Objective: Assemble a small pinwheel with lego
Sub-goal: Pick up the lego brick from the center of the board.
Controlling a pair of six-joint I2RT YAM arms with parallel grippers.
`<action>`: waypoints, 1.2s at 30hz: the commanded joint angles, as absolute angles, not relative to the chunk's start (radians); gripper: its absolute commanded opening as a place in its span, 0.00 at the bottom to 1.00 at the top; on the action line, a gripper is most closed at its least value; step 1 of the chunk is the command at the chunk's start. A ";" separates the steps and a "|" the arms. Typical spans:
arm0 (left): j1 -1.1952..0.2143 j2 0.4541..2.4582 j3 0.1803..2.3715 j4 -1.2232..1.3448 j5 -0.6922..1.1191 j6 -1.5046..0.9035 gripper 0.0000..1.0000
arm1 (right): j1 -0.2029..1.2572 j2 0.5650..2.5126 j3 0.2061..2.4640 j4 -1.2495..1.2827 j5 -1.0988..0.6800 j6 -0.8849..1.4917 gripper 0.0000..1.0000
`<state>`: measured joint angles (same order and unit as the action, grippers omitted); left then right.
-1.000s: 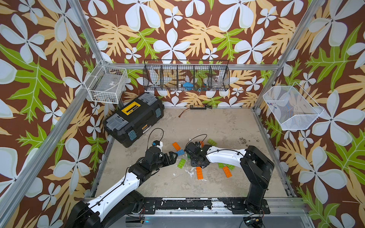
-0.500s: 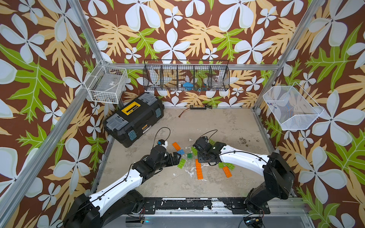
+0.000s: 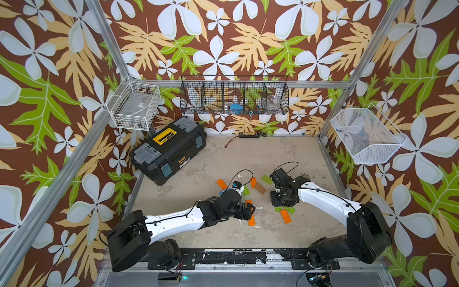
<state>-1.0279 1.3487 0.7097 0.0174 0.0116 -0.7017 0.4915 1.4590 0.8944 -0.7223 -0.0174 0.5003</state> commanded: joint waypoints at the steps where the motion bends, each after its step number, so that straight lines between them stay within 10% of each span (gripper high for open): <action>1: -1.047 1.376 0.729 0.051 0.004 -0.703 0.92 | 0.480 1.485 0.905 -0.741 -0.081 0.416 0.31; 36: -1.048 1.420 0.765 0.018 -0.014 -0.690 0.92 | 0.463 1.621 0.899 -0.723 -0.025 0.409 0.19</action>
